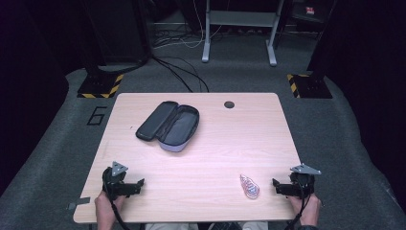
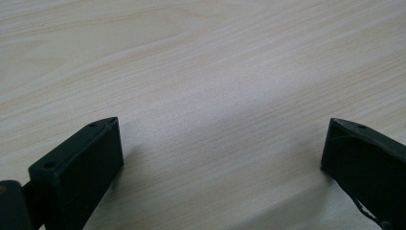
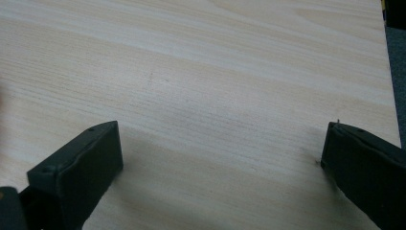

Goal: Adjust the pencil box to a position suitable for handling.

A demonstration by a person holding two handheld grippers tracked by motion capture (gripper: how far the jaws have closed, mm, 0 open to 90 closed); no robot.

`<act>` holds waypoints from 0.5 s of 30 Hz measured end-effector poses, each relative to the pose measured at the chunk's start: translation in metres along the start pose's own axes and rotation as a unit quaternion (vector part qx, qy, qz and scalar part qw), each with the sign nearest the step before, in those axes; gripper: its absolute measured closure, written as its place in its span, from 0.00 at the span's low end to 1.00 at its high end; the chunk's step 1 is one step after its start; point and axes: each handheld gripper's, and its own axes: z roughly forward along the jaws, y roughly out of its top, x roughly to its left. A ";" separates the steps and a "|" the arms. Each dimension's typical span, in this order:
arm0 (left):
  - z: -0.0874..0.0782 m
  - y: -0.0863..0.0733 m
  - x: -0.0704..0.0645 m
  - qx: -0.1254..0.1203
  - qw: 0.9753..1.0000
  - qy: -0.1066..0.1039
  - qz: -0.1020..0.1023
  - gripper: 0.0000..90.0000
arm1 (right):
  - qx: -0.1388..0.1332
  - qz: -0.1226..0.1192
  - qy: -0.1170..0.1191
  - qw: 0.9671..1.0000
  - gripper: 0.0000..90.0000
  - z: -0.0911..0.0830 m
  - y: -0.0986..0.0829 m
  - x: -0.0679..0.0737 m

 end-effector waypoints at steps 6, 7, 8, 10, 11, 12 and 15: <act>0.000 0.000 0.000 -0.001 1.000 0.000 -0.003 0.01 | 0.001 0.003 -0.001 1.000 0.00 0.001 0.002 0.000; 0.000 0.000 0.000 -0.001 1.000 0.000 -0.003 0.01 | 0.004 0.002 -0.002 1.000 0.00 0.001 0.002 0.000; 0.000 0.000 0.000 -0.001 1.000 0.000 -0.003 0.01 | 0.006 0.002 -0.001 1.000 0.00 0.001 0.002 0.000; 0.000 0.000 0.000 -0.001 1.000 0.001 -0.002 0.01 | 0.005 0.012 -0.002 1.000 0.00 0.002 0.003 0.001; 0.000 0.000 0.000 -0.001 1.000 0.001 -0.002 0.01 | 0.007 0.004 -0.002 1.000 0.00 0.001 0.004 0.000; 0.000 0.000 0.000 -0.001 1.000 0.002 -0.002 0.01 | 0.008 0.004 -0.002 1.000 0.00 0.001 0.004 0.000; 0.000 0.000 0.000 0.000 1.000 0.002 -0.001 0.01 | 0.008 0.006 0.003 1.000 0.00 0.000 0.005 0.001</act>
